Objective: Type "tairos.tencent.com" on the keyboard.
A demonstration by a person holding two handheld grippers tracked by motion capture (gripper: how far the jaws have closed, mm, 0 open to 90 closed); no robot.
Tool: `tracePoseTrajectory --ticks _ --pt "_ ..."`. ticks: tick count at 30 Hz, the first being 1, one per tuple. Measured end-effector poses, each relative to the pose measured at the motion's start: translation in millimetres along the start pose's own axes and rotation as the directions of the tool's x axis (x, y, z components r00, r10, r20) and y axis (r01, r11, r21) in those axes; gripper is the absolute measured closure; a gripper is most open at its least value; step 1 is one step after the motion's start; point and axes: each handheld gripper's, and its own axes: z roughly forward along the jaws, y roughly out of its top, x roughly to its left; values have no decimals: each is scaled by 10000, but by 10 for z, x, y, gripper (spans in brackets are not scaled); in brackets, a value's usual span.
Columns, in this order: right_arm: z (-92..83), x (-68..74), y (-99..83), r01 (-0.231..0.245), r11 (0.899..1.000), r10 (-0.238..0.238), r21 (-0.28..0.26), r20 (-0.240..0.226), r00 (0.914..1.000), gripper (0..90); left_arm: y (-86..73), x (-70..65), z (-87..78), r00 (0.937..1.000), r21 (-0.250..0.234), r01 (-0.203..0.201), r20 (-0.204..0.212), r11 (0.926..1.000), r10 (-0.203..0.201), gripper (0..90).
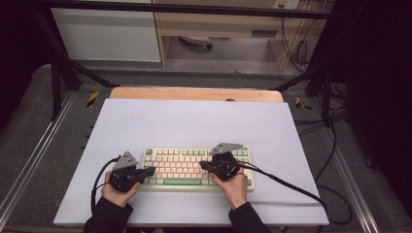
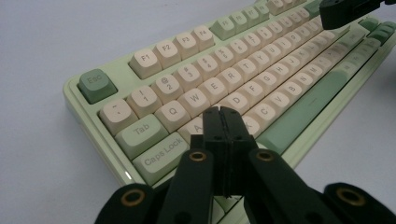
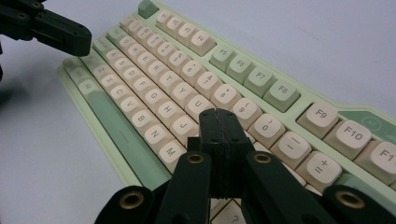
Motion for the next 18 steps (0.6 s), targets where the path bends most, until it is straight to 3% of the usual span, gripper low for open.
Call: tracePoseTrajectory --ticks 8,18 --pt "-22 74 26 214 9997 -215 -95 -141 9997 900 4 5 -7 10000 -22 -34 -28 10000 34 900" --pt "75 163 -16 279 9996 -277 46 -382 9989 900 1 1 -15 10000 -62 -38 -48 10000 38 900"
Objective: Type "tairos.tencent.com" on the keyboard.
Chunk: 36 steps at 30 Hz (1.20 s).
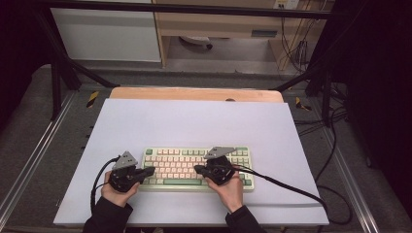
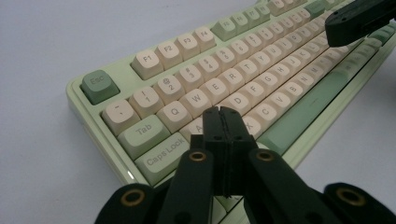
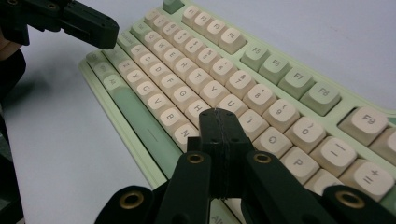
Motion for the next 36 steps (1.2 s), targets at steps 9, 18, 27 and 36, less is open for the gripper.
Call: tracePoseTrajectory --ticks 9,18,27,36 --pt "95 36 -48 6 9998 -4 212 -112 9999 900 1 -3 -1 10000 -5 -38 4 10000 38 900" --pt "148 42 -84 -8 9993 11 368 -75 10000 900 0 -8 -5 10000 -6 -69 -4 10000 69 900" --pt "185 53 -112 35 9993 -31 374 -93 10000 900 1 -16 0 10000 19 -100 -1 9999 100 900" --pt "61 42 -60 219 9995 -219 219 -31 9998 900 5 -19 -10 9999 -20 -130 -13 9999 130 899"
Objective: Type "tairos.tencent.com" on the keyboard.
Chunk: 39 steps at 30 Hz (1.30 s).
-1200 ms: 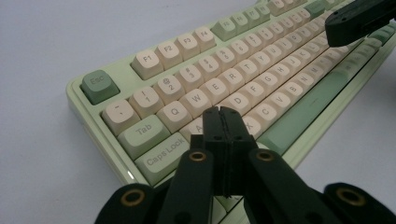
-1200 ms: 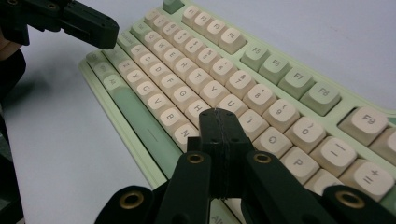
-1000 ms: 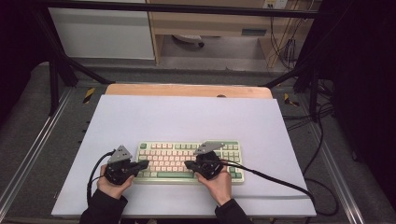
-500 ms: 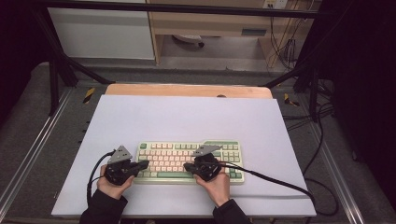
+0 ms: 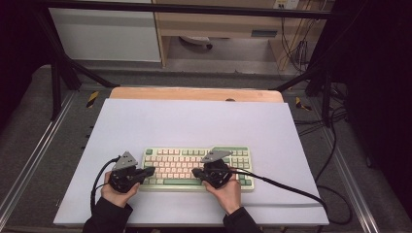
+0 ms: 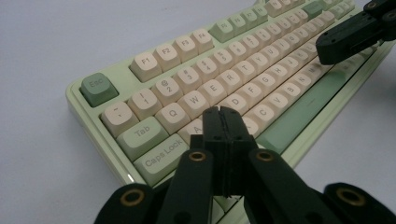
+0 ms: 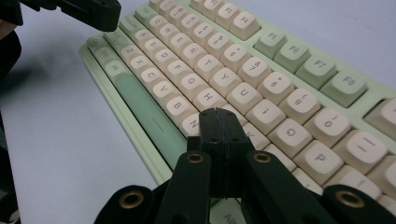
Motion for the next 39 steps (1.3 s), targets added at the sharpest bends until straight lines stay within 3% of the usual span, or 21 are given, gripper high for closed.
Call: tracePoseTrajectory --ticks 8,13,16,25,31,39 --pt "-228 -102 32 2 9996 5 -276 241 9997 873 14 -7 -23 9999 -91 -89 50 9999 90 889" --pt "-403 -227 -23 -264 9987 276 -445 280 9992 794 23 -1 -39 9999 -185 -119 44 9998 120 835" --pt "-512 -312 -82 -370 9980 391 -517 392 9985 723 29 7 -47 9999 -204 -130 34 9997 131 762" --pt "-806 -577 -337 -714 9946 774 -753 792 9938 393 13 63 -35 9996 112 -275 -12 9996 276 418" --pt "-987 -759 -556 -1278 9848 1392 -1174 953 9857 206 -38 105 -69 9987 133 -503 112 9986 502 281" --pt "-1135 -929 -867 -1278 9822 1460 -1376 1310 9806 63 -141 174 -88 9984 429 -556 -65 9975 559 117"
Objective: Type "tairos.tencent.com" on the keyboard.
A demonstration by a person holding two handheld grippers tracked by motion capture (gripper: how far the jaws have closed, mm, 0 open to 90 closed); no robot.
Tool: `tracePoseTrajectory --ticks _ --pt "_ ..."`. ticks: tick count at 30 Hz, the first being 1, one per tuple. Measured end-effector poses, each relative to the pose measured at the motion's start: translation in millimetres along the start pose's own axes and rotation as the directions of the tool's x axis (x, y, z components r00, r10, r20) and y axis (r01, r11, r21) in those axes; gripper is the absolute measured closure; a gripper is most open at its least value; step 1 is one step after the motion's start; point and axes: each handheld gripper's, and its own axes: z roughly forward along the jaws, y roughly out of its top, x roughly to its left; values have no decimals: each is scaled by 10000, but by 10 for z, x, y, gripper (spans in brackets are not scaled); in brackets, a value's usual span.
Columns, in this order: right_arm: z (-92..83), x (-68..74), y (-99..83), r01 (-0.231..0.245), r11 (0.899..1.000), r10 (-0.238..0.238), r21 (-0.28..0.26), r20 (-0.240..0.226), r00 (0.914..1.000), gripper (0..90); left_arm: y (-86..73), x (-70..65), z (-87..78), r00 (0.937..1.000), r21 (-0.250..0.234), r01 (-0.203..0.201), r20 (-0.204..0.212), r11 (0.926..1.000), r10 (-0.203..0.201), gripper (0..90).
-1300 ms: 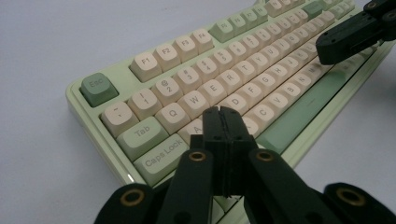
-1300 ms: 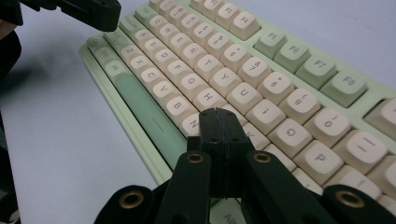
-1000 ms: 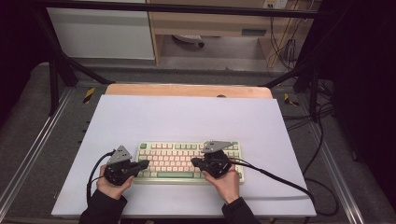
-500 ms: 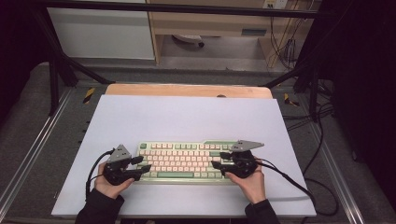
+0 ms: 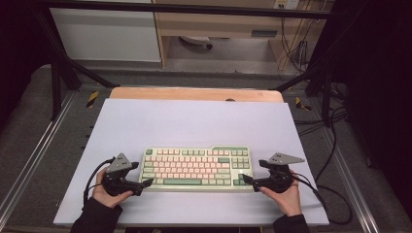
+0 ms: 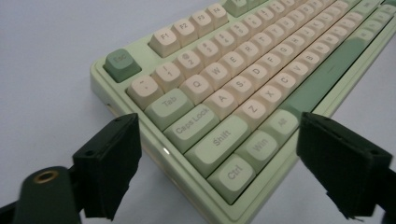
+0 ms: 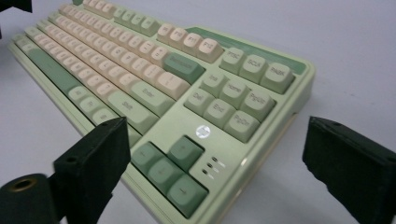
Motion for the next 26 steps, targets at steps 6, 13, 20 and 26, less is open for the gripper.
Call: tracePoseTrajectory --ticks 6,13,20,26 --pt "-67 -78 -127 -22 10000 21 19 128 9999 22 -84 62 -39 9999 162 81 -88 9998 -80 64" --pt "-55 -121 -232 -135 9990 130 420 115 9998 6 -189 115 -71 9997 299 218 -153 9993 -213 58" --pt "-49 -99 -249 -81 9991 83 416 -50 10000 5 -193 112 -78 9999 248 103 -134 9996 -100 60" --pt "-49 -94 -253 -32 9993 39 380 -169 9998 5 -199 115 -67 9998 329 112 -149 9994 -107 65"
